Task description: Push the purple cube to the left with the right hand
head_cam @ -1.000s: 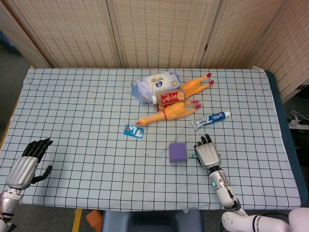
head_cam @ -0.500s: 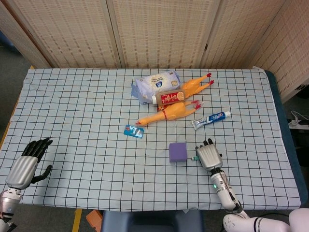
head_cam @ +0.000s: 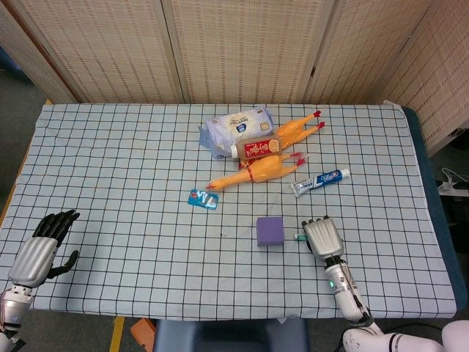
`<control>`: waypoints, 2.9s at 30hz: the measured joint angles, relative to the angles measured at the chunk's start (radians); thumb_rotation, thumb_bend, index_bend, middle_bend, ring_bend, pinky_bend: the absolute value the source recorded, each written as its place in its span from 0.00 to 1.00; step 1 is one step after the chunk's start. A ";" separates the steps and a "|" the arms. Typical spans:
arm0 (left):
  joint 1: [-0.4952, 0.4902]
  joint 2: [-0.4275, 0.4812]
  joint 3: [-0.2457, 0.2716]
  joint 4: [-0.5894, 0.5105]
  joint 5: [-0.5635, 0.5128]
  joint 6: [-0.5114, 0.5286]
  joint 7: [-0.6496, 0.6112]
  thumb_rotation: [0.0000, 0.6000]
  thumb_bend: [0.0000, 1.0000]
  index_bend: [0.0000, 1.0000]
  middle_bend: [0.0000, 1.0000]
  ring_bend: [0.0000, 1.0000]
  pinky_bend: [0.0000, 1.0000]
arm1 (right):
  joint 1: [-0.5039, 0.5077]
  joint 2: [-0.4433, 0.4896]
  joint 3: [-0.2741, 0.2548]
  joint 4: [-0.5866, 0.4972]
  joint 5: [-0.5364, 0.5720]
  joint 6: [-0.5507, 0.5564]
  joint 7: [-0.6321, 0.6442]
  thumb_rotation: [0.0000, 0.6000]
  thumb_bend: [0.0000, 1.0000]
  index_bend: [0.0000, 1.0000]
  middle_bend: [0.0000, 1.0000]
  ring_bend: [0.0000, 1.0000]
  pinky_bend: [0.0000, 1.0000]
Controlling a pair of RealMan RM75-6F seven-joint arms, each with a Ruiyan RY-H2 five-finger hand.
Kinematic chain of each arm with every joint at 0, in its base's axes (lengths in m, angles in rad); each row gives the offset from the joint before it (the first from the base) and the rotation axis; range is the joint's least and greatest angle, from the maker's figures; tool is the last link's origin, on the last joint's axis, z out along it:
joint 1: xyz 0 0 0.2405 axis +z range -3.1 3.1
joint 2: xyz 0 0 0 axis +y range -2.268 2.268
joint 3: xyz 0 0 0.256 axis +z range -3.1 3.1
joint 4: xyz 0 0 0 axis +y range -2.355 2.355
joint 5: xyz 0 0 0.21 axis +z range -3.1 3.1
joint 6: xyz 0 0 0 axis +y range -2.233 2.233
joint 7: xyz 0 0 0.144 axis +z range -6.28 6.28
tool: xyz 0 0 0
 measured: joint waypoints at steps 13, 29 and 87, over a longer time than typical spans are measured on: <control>-0.004 -0.008 0.000 -0.006 -0.005 -0.010 0.026 1.00 0.46 0.00 0.00 0.00 0.04 | -0.004 0.076 0.018 -0.081 -0.056 0.010 0.067 1.00 0.41 0.99 0.82 0.60 0.52; -0.005 -0.007 -0.002 0.002 -0.010 -0.014 0.014 1.00 0.46 0.00 0.00 0.00 0.04 | 0.074 0.015 0.057 -0.133 -0.017 -0.058 -0.048 1.00 0.41 0.99 0.82 0.60 0.52; -0.015 0.009 -0.003 0.032 -0.020 -0.041 -0.073 1.00 0.46 0.00 0.00 0.00 0.04 | 0.568 -0.509 0.337 0.273 0.247 -0.184 -0.239 1.00 0.41 1.00 0.82 0.60 0.52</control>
